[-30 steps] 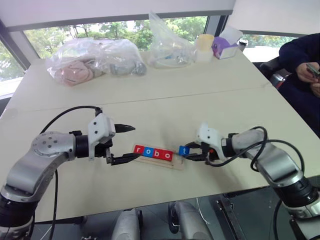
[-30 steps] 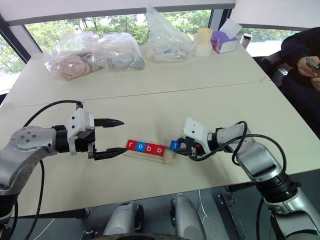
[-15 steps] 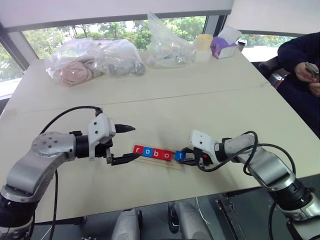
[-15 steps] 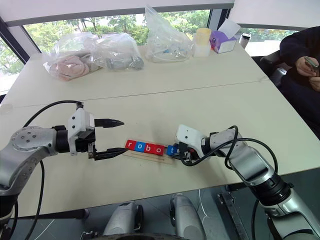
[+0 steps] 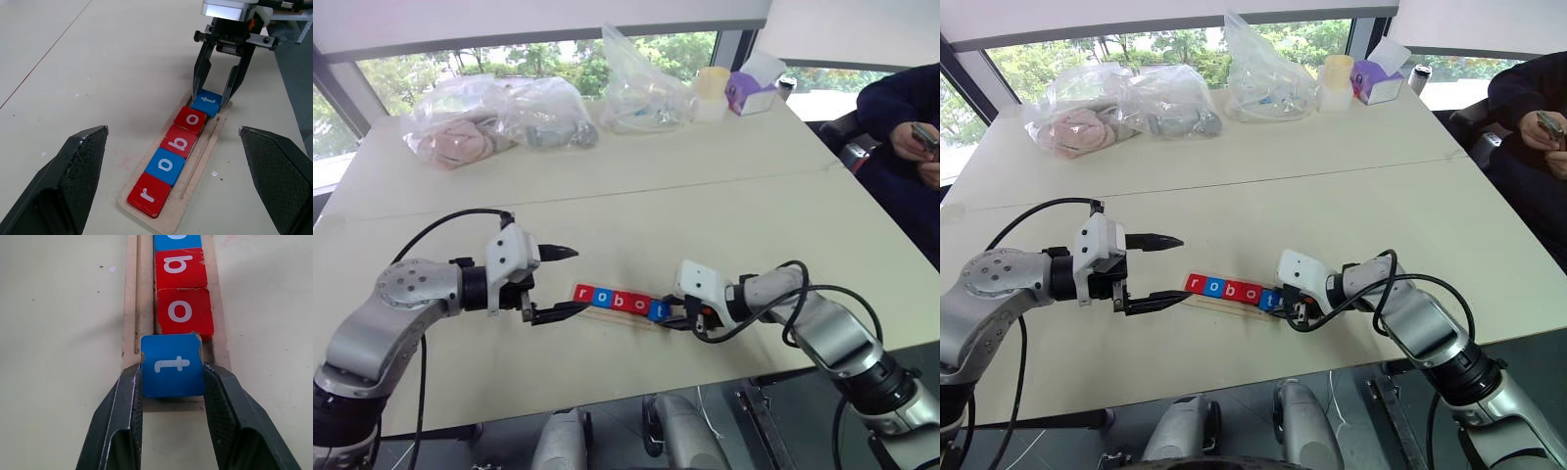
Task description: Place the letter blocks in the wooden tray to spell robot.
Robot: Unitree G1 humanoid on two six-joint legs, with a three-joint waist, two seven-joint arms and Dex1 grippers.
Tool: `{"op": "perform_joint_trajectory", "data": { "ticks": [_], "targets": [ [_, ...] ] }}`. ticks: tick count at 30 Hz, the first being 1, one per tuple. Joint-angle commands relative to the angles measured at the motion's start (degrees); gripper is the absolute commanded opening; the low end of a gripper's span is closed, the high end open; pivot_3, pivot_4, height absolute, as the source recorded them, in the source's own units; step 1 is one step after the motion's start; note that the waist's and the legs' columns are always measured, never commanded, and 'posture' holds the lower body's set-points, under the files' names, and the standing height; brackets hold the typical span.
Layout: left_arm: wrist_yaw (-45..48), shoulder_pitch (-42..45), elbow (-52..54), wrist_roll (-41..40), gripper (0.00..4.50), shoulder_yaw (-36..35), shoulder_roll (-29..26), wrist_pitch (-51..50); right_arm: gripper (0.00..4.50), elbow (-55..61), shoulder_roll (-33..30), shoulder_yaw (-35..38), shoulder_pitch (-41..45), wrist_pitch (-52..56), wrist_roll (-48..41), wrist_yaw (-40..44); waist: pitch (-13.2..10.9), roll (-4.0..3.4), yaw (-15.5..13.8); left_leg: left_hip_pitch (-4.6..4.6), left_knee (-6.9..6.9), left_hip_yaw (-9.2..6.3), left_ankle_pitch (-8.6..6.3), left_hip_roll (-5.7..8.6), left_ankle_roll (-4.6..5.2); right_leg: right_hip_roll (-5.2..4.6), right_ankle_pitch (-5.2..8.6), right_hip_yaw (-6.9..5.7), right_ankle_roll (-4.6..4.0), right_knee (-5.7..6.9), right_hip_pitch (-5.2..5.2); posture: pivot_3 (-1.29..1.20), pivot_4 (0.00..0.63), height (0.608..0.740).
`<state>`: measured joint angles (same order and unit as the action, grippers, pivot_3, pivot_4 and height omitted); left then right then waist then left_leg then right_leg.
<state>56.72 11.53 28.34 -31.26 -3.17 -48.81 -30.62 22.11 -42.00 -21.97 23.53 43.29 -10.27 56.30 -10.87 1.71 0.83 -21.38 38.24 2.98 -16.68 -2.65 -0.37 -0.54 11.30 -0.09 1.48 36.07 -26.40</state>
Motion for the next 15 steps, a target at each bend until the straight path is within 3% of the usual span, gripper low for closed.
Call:
{"op": "perform_joint_trajectory", "data": {
  "ticks": [1, 15],
  "targets": [
    [-0.3, -0.1, 1.9, -0.7, 4.5, -1.6, -0.2, 0.5, 1.14, 0.5, 0.4, 0.1, 1.3, -1.1, 0.2, -0.2, 0.0, 0.0, 0.0, 0.0, 0.0, 0.0, 0.0, 0.0, 0.0, 0.0, 0.0, 0.0, 0.0, 0.0, 0.0, 0.0, 0.15, 0.74],
    [-0.7, -0.3, 2.2, -0.8, 4.5, -1.5, -0.1, 0.4, 1.14, -0.5, 0.7, -0.2, 1.5, -1.1, 1.0, -0.2, 0.0, 0.01, 0.0, 0.0, 0.0, 0.0, 0.0, 0.0, 0.0, 0.0, 0.0, 0.0, 0.0, 0.0, 0.0, 0.0, 0.15, 0.74]
  ]
}}
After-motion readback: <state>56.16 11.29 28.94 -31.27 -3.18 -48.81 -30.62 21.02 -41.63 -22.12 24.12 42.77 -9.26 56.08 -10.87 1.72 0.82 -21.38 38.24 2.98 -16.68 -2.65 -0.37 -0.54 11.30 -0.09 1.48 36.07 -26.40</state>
